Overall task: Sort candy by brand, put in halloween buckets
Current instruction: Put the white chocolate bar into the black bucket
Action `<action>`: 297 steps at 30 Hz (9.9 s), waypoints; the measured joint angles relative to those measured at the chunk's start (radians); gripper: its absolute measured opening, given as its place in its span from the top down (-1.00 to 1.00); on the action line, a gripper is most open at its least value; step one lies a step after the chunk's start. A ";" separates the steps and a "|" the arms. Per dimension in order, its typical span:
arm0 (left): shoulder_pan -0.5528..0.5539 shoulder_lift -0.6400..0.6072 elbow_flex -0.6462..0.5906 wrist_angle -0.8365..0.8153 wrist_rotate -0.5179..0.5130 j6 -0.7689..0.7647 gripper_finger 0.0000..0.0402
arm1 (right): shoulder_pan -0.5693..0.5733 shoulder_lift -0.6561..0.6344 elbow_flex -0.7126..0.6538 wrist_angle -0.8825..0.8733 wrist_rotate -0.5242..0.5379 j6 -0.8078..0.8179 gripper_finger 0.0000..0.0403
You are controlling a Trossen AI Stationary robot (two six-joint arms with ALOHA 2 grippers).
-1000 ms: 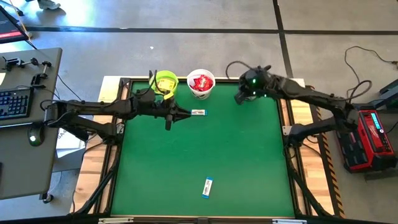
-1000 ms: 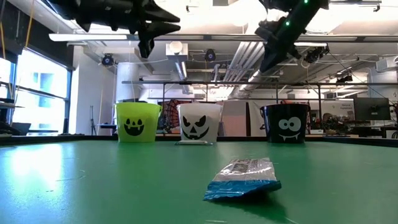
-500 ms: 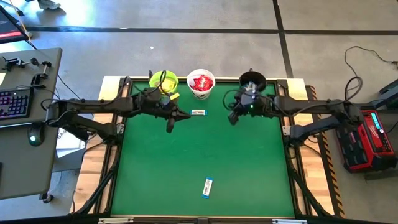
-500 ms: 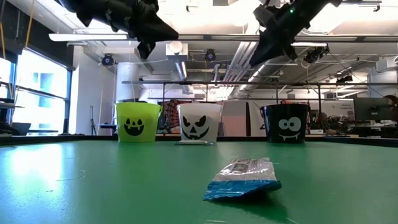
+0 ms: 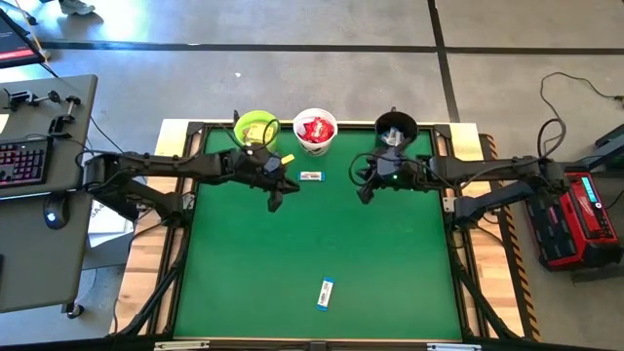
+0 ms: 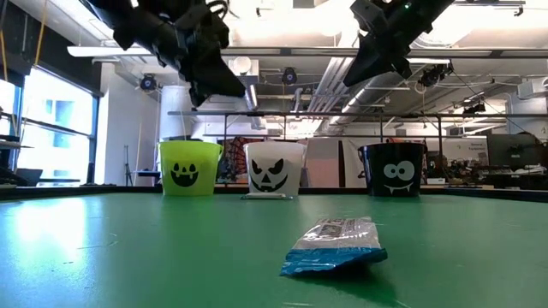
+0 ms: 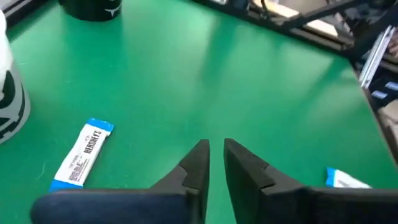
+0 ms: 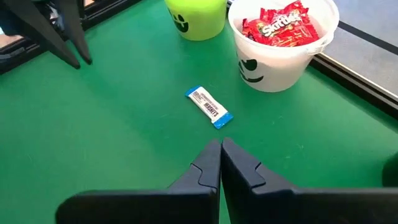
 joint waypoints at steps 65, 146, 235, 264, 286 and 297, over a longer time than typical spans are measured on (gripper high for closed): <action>0.143 0.538 0.006 0.272 -0.255 0.337 0.24 | 0.006 0.000 0.000 -0.027 -0.025 -0.019 1.00; 0.008 0.202 0.003 0.525 0.408 -0.685 0.97 | 0.237 0.153 0.005 0.411 -0.036 -0.509 0.93; -0.314 0.202 0.099 0.153 0.060 -0.043 0.21 | -0.199 -0.290 -0.133 -0.293 -0.064 0.294 0.99; -0.615 0.380 0.304 -0.107 -0.322 -0.619 0.02 | 0.420 -0.286 -0.325 0.003 0.170 0.433 1.00; -0.626 0.811 0.739 -0.395 -0.276 -1.159 0.02 | 0.466 -0.285 -0.325 0.001 0.181 0.449 1.00; -0.625 0.846 0.741 -0.385 -0.231 -1.200 0.02 | 0.476 -0.285 -0.325 -0.005 0.178 0.449 1.00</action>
